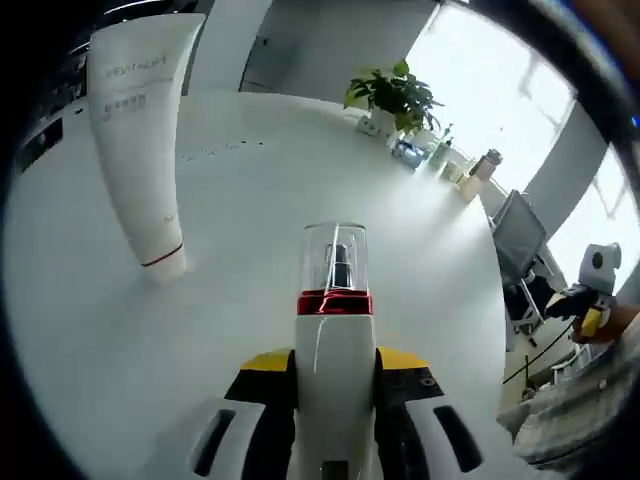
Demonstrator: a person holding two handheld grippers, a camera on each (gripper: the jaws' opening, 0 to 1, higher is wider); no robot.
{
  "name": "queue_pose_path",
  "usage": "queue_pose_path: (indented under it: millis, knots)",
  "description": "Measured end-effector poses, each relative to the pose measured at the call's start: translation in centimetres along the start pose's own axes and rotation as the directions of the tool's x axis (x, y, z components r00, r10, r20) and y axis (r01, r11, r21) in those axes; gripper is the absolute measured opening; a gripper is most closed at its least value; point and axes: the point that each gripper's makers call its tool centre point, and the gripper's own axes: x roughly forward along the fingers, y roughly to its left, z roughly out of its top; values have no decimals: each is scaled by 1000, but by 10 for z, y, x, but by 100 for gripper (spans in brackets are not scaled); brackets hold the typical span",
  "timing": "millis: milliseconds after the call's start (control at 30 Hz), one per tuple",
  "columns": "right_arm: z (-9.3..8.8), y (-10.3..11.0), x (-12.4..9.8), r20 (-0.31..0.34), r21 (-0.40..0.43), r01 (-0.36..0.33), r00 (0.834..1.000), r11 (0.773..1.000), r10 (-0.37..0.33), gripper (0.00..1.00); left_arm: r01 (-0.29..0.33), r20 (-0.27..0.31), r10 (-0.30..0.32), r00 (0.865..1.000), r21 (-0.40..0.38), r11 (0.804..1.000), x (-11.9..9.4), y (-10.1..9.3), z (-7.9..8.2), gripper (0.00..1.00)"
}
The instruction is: Arrange the skincare products in the storage area until every visible bottle or jar stands upright without overlapping.
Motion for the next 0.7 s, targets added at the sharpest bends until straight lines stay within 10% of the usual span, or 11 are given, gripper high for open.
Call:
queue_pose_path:
  millis: [267,700]
  knots:
    - [4,27,24,-2,-15,-81,997,997,81,35,114,158,-100,982,-86,990,-43,-40,-2,27]
    - [21,108,80,-7,-17,-287,958,958,287,44,329,444,-203,873,-226,917,-118,-102,-22,27]
